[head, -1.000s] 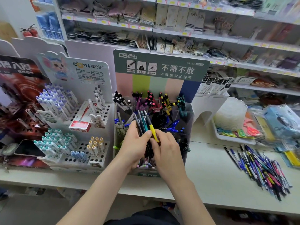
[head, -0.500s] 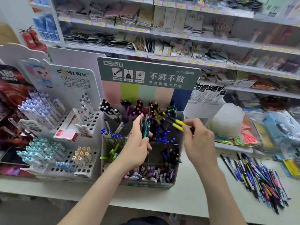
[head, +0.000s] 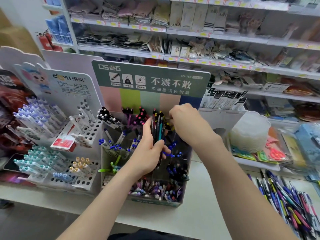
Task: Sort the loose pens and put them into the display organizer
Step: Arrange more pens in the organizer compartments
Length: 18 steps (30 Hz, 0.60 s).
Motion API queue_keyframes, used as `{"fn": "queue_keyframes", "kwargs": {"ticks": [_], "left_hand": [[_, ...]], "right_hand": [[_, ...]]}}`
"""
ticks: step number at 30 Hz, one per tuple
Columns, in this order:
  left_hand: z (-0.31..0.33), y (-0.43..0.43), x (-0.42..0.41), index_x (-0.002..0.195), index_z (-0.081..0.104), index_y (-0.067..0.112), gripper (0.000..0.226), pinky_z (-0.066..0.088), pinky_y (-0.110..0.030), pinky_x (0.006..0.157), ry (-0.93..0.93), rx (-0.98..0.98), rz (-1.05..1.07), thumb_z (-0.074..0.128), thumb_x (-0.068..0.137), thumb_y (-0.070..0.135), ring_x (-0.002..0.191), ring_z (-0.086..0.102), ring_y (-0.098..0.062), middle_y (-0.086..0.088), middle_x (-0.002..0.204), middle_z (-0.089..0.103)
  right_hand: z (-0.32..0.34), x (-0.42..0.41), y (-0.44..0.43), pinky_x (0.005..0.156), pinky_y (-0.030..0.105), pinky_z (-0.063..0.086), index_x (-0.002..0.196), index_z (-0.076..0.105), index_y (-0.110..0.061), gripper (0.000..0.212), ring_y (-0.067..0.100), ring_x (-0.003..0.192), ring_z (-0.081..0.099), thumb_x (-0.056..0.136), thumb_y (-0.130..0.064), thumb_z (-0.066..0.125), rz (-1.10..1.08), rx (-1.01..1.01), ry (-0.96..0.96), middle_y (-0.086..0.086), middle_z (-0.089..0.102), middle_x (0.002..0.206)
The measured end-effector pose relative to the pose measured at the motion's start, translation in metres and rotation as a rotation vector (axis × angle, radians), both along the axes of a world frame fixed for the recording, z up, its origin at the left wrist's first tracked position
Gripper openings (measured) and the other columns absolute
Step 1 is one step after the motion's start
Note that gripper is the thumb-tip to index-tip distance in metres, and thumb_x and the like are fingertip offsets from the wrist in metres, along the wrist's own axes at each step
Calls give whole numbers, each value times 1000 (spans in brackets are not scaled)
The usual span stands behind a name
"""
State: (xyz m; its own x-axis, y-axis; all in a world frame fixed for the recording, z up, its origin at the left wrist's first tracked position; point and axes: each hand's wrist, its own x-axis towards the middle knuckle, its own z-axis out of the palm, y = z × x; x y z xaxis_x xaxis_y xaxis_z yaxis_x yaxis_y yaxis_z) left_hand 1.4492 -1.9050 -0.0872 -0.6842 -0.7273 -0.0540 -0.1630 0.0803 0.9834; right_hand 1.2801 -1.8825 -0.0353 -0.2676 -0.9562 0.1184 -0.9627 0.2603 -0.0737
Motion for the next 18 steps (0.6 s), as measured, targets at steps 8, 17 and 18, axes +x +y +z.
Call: {"fn": "queue_keyframes", "kwargs": {"ticks": [8, 17, 18], "left_hand": [[-4, 0, 2, 155, 29, 35, 60, 59, -30, 70, 110, 3, 184, 41, 110, -3, 78, 66, -17, -10, 123, 60], [-3, -7, 12, 154, 31, 36, 60, 61, -33, 72, 122, 32, 192, 41, 110, -3, 80, 67, -19, -6, 121, 61], [-3, -8, 15, 156, 31, 34, 60, 62, -34, 72, 122, 37, 189, 41, 110, -3, 80, 67, -19, -6, 122, 62]], "right_hand": [[-14, -6, 2, 73, 32, 41, 106, 66, -11, 13, 32, 93, 64, 96, -5, 72, -43, -296, -72, 11, 62, 103], [-11, 8, 13, 86, 36, 49, 134, 61, -12, 35, 30, 103, 64, 100, -12, 68, -57, -478, -200, 10, 69, 112], [-11, 11, 15, 84, 34, 47, 127, 66, -10, 27, 30, 101, 65, 101, -14, 68, -138, -532, -209, 10, 71, 109]]}}
